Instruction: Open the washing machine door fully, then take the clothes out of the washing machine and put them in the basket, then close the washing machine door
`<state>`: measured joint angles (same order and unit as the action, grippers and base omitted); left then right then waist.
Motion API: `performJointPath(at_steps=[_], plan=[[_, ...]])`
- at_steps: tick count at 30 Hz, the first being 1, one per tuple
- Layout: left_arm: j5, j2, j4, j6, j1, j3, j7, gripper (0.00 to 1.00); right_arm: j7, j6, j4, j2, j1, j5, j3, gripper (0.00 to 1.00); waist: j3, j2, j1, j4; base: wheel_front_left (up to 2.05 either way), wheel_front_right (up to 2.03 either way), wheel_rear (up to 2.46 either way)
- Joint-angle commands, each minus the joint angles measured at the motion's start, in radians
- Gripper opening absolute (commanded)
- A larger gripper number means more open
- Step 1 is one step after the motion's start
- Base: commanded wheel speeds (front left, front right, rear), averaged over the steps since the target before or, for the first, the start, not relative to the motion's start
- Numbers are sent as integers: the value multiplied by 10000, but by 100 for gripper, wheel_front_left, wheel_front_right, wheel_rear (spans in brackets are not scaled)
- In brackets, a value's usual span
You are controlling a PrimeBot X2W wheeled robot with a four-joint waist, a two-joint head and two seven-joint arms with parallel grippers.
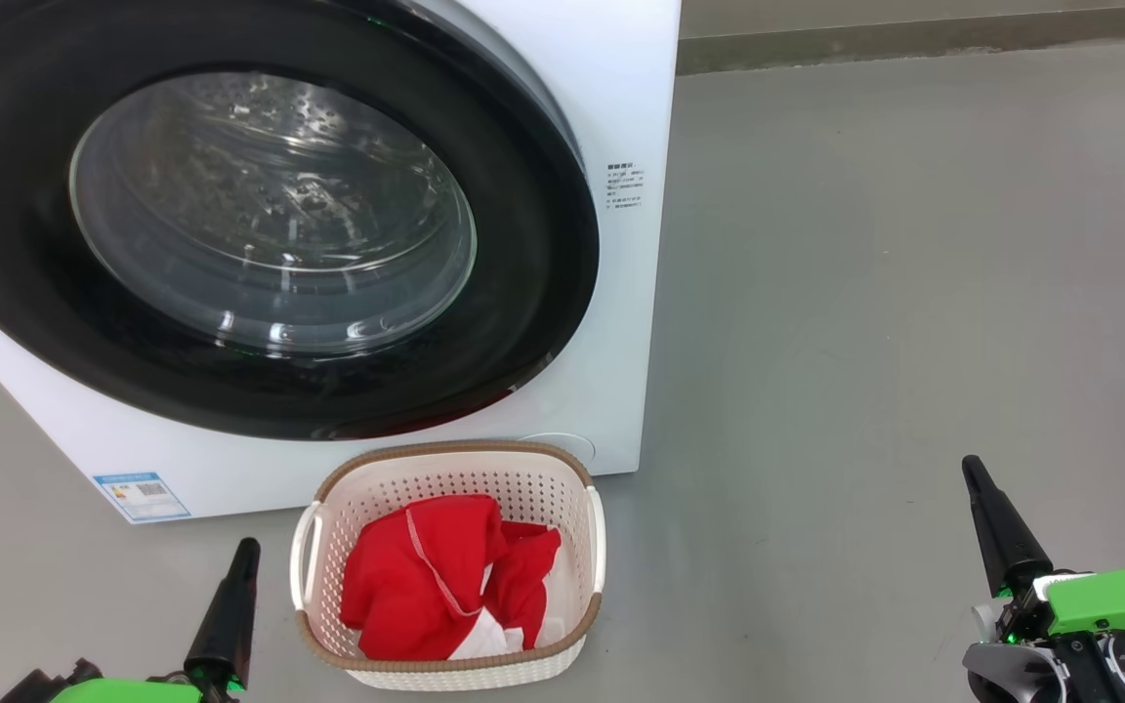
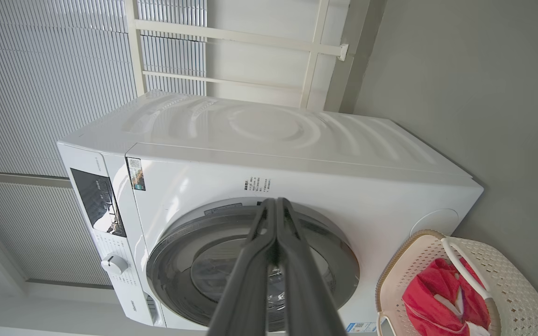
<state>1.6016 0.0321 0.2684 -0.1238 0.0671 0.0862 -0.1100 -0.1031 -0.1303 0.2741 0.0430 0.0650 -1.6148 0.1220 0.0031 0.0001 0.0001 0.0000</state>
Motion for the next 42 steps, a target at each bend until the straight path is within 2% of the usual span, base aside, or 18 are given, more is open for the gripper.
performJointPath(at_steps=[1, 42], plan=[[68, 181, -232, -69, 410, 278, -34, 0, -54, -4, -297, 120, 424, 13, -142, 0, 0, -1, -1, 0, 0, 0, 0], [70, 181, -232, -69, 410, 277, -33, 0, -80, -4, -295, 97, 427, 41, -109, 0, 0, -1, -1, 0, 0, 0, 0]])
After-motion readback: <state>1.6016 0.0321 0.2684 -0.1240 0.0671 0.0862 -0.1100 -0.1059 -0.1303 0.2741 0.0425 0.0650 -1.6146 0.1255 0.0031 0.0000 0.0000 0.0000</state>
